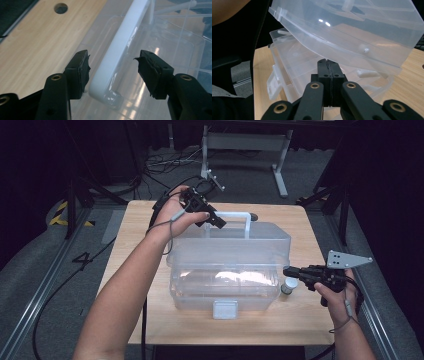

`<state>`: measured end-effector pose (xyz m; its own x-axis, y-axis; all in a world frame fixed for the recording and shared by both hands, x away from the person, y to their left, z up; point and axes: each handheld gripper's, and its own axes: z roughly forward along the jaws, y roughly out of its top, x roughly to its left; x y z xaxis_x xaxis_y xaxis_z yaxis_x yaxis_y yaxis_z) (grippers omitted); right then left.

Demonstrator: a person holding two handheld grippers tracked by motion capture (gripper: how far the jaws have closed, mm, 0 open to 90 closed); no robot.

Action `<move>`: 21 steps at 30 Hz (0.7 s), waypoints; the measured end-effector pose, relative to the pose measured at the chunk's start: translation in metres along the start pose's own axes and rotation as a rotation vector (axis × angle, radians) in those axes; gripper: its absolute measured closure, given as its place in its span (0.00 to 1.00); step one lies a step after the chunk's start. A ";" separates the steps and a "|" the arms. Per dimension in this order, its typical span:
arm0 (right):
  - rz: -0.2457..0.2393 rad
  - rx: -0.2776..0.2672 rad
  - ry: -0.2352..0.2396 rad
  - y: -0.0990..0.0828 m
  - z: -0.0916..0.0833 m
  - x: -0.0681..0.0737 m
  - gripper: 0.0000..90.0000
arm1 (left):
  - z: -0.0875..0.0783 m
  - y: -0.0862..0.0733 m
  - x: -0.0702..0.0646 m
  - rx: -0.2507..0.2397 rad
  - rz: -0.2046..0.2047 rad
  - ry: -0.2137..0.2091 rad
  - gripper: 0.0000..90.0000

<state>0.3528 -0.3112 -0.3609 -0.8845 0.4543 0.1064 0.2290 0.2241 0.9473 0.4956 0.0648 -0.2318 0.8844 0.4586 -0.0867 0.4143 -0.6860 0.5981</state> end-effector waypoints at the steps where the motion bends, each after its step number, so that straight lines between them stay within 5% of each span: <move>1: 0.001 0.005 0.002 0.000 0.001 0.000 1.00 | -0.003 -0.001 0.001 -0.020 -0.006 0.003 0.43; 5: -0.008 0.021 -0.002 0.002 0.004 0.000 1.00 | -0.020 -0.008 0.001 -0.109 -0.032 0.028 0.44; 11: -0.009 0.014 -0.016 0.006 0.005 -0.003 1.00 | -0.047 -0.029 -0.010 -0.198 -0.011 0.073 0.50; 21: -0.018 0.001 -0.041 0.016 0.005 -0.008 1.00 | -0.079 -0.054 -0.029 -0.269 0.013 0.058 0.68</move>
<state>0.3655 -0.3063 -0.3479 -0.8709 0.4853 0.0772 0.2141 0.2333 0.9485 0.4304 0.1332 -0.1984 0.8722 0.4878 -0.0369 0.3246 -0.5206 0.7897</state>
